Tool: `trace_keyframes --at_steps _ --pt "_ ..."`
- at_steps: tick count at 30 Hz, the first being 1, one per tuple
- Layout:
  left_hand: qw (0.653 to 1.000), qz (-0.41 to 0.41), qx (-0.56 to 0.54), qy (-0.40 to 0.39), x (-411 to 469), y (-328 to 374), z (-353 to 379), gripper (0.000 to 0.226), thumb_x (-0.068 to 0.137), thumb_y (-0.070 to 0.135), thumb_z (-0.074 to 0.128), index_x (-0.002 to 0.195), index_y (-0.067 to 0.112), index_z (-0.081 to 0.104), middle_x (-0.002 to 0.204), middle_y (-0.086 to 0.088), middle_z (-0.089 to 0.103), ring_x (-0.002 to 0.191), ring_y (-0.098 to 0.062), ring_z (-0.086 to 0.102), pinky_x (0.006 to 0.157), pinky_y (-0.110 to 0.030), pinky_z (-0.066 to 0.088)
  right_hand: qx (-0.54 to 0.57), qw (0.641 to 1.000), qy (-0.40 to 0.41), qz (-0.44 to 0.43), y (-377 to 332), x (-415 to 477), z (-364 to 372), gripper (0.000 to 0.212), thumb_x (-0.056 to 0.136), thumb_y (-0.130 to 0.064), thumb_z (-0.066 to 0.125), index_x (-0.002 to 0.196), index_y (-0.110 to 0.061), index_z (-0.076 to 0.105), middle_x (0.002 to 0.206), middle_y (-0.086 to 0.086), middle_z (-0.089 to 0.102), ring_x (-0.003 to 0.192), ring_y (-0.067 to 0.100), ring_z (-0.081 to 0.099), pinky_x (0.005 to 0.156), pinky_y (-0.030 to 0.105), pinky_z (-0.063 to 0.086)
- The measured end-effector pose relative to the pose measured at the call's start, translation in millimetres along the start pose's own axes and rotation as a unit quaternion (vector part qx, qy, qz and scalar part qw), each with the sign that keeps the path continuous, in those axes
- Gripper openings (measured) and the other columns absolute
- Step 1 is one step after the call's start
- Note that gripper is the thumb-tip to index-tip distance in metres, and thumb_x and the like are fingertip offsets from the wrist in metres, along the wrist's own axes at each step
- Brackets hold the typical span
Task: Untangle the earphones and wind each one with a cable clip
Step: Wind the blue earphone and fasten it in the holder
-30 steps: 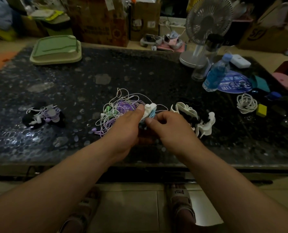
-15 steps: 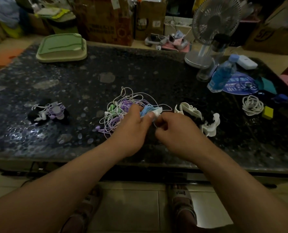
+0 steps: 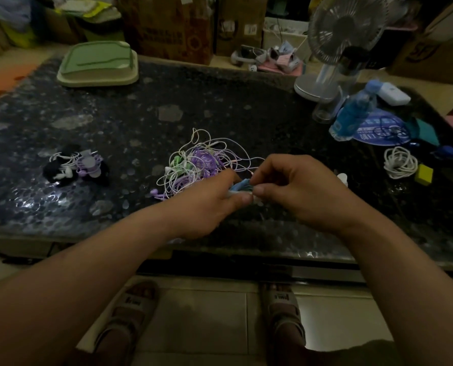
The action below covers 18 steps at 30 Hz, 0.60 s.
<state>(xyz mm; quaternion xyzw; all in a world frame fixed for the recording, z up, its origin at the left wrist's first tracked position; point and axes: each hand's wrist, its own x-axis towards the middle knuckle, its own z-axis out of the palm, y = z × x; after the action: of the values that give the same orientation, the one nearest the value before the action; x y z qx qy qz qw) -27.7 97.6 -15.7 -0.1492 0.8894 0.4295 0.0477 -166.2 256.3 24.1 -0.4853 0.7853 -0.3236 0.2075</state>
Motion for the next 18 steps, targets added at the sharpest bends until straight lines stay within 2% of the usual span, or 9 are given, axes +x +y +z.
trace_keyframes --at_steps 2,5,6,9,13,16,18 --pt "1.000 0.019 0.004 -0.012 0 1 4 0.012 0.105 0.044 0.054 0.102 0.035 0.047 0.085 0.003 0.058 0.069 -0.010 0.053 0.059 -0.031 0.046 0.012 1.000 -0.014 -0.005 1 3 4 0.011 0.092 -0.015 0.077 0.096 -0.025 0.074 0.087 -0.014 0.074 0.084 0.001 0.070 0.073 0.016 0.055" --pt "0.999 0.030 -0.016 -0.023 0 2 6 0.019 0.104 0.040 0.057 0.117 0.028 0.052 0.099 0.001 0.066 0.085 -0.017 0.064 0.077 -0.046 0.057 0.047 0.999 -0.022 -0.017 2 6 11 0.012 0.092 -0.010 0.077 0.096 -0.021 0.075 0.085 -0.011 0.076 0.080 0.005 0.073 0.073 0.019 0.057" --pt "0.999 0.026 -0.033 -0.021 0 3 6 0.018 0.104 0.039 0.057 0.117 0.027 0.052 0.098 -0.001 0.066 0.083 -0.019 0.064 0.075 -0.048 0.057 0.059 0.998 -0.015 -0.020 3 6 12 0.012 0.092 -0.009 0.077 0.096 -0.020 0.075 0.085 -0.009 0.077 0.079 0.006 0.073 0.073 0.021 0.058" --pt "0.996 0.005 -0.090 -0.009 -1 5 1 0.010 0.104 0.038 0.057 0.108 0.030 0.052 0.086 -0.003 0.060 0.069 -0.016 0.054 0.061 -0.039 0.046 0.093 0.995 0.019 -0.026 4 4 13 0.010 0.092 -0.009 0.077 0.097 -0.016 0.075 0.085 -0.004 0.078 0.078 0.007 0.074 0.071 0.020 0.057" --pt "0.992 -0.003 -0.121 0.016 2 3 -1 0.012 0.101 0.037 0.062 0.108 0.030 0.056 0.080 0.001 0.059 0.063 -0.010 0.052 0.058 -0.035 0.044 0.074 0.995 0.045 -0.044 3 3 14 0.009 0.092 -0.011 0.077 0.099 -0.017 0.077 0.083 -0.008 0.076 0.077 0.002 0.071 0.068 0.013 0.052" --pt "0.993 -0.003 -0.118 0.013 2 1 -1 0.019 0.099 0.044 0.065 0.110 0.031 0.057 0.082 0.004 0.060 0.063 -0.005 0.052 0.057 -0.029 0.044 0.020 0.998 0.038 -0.049 2 3 13 0.012 0.095 -0.012 0.074 0.103 -0.021 0.077 0.089 -0.015 0.075 0.085 -0.002 0.069 0.073 0.012 0.051" --pt "0.993 0.003 -0.119 0.004 1 0 -2 0.022 0.098 0.047 0.066 0.110 0.031 0.057 0.082 0.006 0.059 0.065 -0.006 0.053 0.059 -0.031 0.045 0.011 0.998 0.030 -0.050 2 2 10 0.015 0.096 -0.011 0.073 0.104 -0.023 0.077 0.093 -0.016 0.075 0.089 -0.003 0.070 0.077 0.013 0.053"
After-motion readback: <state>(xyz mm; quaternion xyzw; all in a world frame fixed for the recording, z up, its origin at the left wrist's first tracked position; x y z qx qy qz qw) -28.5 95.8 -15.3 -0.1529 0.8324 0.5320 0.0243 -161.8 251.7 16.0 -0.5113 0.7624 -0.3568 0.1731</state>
